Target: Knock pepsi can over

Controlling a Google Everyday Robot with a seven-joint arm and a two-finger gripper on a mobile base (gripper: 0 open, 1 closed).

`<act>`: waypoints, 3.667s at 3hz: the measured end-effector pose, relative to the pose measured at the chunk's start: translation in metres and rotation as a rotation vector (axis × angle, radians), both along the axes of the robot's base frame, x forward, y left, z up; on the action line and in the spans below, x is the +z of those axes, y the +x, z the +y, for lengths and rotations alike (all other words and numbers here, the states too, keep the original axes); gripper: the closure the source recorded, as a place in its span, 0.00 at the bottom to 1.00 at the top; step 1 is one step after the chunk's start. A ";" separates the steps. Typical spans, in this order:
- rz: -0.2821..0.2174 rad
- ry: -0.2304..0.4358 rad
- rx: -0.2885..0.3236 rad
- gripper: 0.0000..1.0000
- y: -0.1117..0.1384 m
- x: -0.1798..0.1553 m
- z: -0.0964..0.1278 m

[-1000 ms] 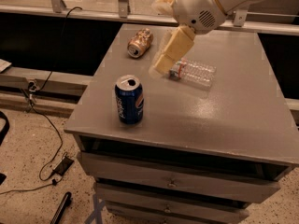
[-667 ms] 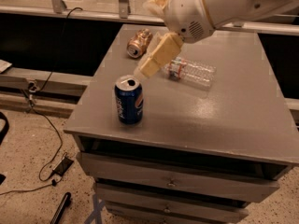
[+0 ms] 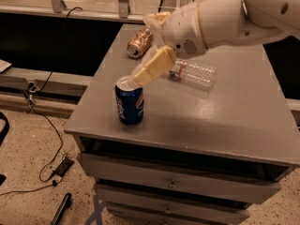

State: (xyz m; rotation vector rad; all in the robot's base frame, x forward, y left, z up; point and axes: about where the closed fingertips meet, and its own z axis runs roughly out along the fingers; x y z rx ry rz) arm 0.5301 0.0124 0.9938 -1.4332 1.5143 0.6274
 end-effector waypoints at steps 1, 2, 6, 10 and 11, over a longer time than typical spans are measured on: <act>0.093 0.161 -0.011 0.00 -0.029 -0.030 0.011; 0.132 0.312 -0.041 0.00 -0.051 -0.057 0.018; 0.046 0.371 -0.085 0.00 -0.030 -0.104 0.022; 0.013 0.395 -0.077 0.41 -0.021 -0.122 0.030; 0.013 0.395 -0.073 0.65 -0.022 -0.121 0.032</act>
Offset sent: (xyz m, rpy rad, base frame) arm -0.0748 0.0141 -0.0896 0.5042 0.1560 -0.0898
